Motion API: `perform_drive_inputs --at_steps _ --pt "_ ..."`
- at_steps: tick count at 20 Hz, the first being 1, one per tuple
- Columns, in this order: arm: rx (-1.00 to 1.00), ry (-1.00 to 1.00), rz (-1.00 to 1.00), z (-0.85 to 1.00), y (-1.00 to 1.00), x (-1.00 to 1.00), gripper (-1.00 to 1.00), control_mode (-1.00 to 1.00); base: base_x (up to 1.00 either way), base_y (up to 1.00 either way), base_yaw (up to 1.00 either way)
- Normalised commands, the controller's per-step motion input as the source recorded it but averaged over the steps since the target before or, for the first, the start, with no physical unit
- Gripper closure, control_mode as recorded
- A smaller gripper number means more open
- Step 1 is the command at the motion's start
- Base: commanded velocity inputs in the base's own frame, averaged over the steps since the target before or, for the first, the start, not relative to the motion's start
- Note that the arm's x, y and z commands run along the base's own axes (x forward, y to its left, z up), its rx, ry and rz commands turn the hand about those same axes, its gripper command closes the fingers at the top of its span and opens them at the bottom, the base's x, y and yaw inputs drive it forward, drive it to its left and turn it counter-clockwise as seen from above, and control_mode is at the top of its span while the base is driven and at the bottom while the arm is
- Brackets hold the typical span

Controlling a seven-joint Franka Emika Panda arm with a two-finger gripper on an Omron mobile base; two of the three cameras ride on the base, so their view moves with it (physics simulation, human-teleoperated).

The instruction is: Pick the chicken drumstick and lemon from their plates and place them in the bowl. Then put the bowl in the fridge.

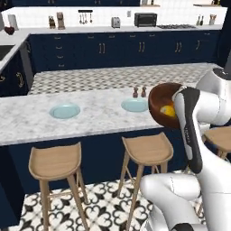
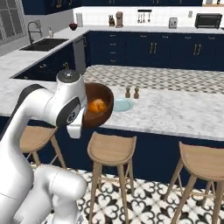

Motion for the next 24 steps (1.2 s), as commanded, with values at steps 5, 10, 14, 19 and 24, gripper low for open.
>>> perform_drive_inputs --at_steps 5,10,14,19,24 --pt "0.00 0.00 0.00 0.00 0.00 0.00 1.00 1.00 0.00 -0.12 -0.96" --pt "0.00 0.00 0.00 0.00 0.00 0.00 1.00 1.00 0.10 -0.42 -0.81" --pt "0.00 0.00 0.00 0.00 0.00 0.00 1.00 1.00 0.56 -1.00 -0.28" --pt "0.00 0.00 0.00 0.00 0.00 0.00 1.00 1.00 0.61 -1.00 -0.22" --pt "0.00 0.00 0.00 0.00 0.00 0.00 1.00 1.00 0.88 -1.00 -0.05"
